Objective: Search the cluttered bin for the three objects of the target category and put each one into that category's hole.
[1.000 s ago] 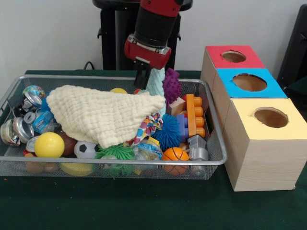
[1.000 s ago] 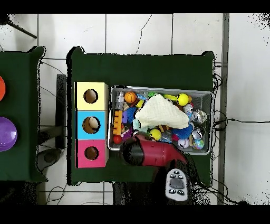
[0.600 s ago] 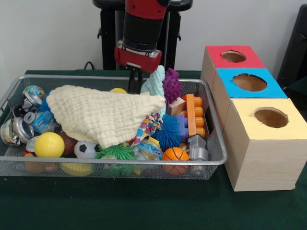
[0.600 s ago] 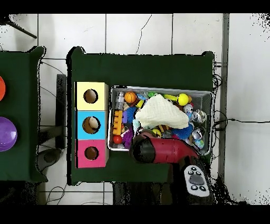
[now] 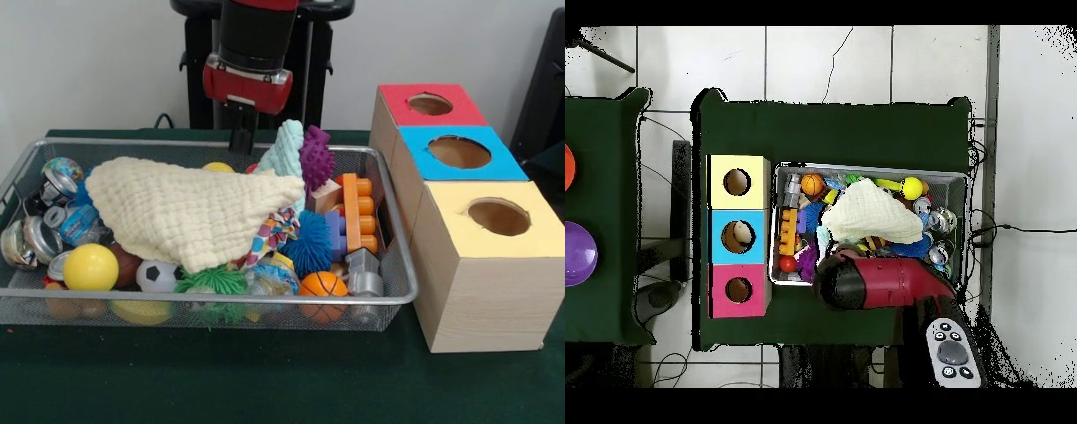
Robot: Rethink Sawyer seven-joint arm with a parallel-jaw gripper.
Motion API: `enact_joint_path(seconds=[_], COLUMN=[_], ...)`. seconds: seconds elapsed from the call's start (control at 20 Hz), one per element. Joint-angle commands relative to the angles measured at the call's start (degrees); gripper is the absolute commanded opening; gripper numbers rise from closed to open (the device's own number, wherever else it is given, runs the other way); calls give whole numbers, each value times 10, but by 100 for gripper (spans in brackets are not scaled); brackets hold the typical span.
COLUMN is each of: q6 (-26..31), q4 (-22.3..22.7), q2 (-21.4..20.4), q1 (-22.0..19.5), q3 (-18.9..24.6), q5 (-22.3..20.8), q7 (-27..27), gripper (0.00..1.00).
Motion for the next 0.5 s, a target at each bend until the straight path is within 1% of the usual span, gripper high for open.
enact_joint_path(seconds=[0.05, 0.2, 0.3, 0.5], q6=[80, 98, 105, 103], q4=[-46, -50, -56, -53], q2=[-35, -40, -34, -25], q1=[-37, -62, -77, -112], q3=[80, 105, 118, 139], q5=[-53, -57, -64, -83], q7=[-150, -170, -178, -184], gripper=[0, 0, 0, 0])
